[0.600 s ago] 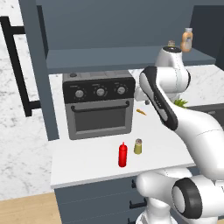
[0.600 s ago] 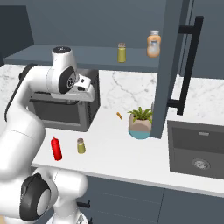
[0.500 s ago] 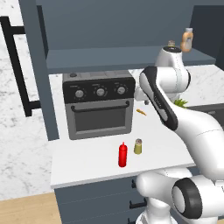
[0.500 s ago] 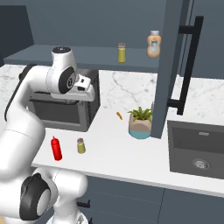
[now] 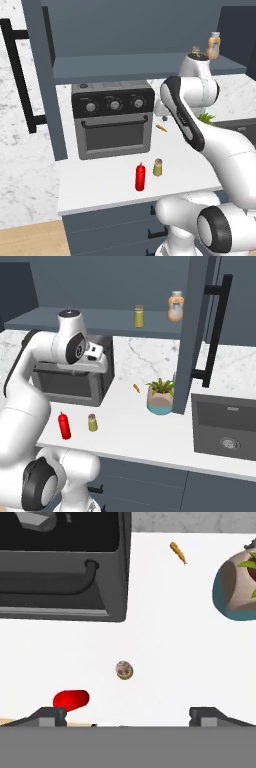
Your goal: Put the shaker and condiment bottle from the counter next to their counterparts in the cabinet.
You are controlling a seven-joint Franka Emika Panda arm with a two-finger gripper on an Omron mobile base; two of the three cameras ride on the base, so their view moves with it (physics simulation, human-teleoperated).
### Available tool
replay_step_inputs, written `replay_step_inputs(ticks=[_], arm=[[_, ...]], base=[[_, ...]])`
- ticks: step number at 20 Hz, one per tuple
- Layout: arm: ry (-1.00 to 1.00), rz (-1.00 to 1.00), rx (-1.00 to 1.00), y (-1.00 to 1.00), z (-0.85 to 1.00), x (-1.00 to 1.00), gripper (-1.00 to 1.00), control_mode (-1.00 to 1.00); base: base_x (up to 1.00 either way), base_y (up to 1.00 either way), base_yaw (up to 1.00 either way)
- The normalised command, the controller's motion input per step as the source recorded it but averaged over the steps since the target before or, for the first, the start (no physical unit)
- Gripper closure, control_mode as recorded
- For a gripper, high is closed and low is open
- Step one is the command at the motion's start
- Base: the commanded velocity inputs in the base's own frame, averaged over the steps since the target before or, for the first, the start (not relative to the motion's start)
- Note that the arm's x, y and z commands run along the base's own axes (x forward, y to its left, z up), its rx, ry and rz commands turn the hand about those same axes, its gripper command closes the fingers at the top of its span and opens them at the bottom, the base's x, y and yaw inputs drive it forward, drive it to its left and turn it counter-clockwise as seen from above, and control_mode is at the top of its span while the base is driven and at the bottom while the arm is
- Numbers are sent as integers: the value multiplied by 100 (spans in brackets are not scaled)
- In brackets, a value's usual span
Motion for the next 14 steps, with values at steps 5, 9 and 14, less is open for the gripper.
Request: replay_step_inputs(ticks=[5,9,14], arm=[[-4,1,7,0,-24,-35,-100,-100],[-11,0,0,0,-31,-49,-100,-100],[0,0,3,-3,-8,-9,-100,-100]], base=[[0,0,0],[0,0,0],[0,0,0]])
